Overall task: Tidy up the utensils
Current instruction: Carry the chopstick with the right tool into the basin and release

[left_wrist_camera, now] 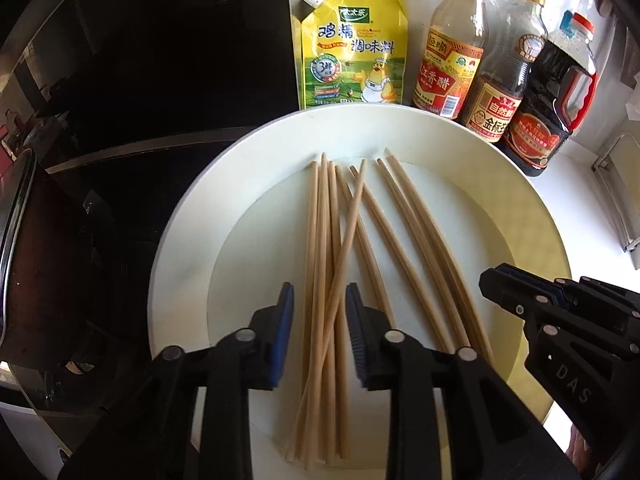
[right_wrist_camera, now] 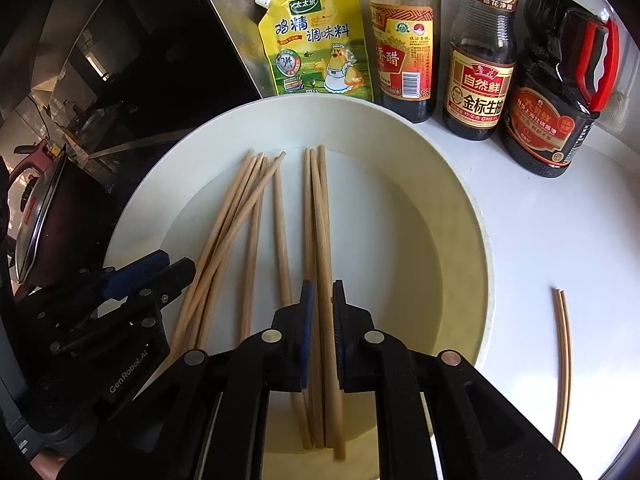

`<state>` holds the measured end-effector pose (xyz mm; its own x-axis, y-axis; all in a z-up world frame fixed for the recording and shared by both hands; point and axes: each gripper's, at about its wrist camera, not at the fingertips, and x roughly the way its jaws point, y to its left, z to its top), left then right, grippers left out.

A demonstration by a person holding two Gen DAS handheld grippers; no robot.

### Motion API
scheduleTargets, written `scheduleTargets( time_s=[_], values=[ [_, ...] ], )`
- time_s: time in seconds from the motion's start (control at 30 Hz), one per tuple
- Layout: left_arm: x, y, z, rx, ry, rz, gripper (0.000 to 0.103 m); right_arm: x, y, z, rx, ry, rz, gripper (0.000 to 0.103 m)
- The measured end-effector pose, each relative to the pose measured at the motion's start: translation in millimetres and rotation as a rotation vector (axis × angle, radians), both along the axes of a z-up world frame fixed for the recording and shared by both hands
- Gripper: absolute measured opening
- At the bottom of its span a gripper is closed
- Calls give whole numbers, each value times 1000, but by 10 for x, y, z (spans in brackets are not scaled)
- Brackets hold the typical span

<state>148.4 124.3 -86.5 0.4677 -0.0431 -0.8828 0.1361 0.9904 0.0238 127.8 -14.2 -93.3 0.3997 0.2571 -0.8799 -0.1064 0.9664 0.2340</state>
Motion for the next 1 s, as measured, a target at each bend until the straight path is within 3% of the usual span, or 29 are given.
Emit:
scheduleTargets(
  time_s=[0.1,0.23,0.7,1.0],
  values=[
    [9,39,42,-7,-7,9,35,-33,-13,21,-2,-5,0,12],
    [-27,83,85,-9,-23,24,53,-78,-26,55,-6,-12,0,14],
    [-274,129,307,-10,-82,43,63,-372,-177,261,-15,-58,-27,21],
    [-520,31,473,-14,-114,38,71,-668,-364,394,-15,-95,-52,32]
  ],
)
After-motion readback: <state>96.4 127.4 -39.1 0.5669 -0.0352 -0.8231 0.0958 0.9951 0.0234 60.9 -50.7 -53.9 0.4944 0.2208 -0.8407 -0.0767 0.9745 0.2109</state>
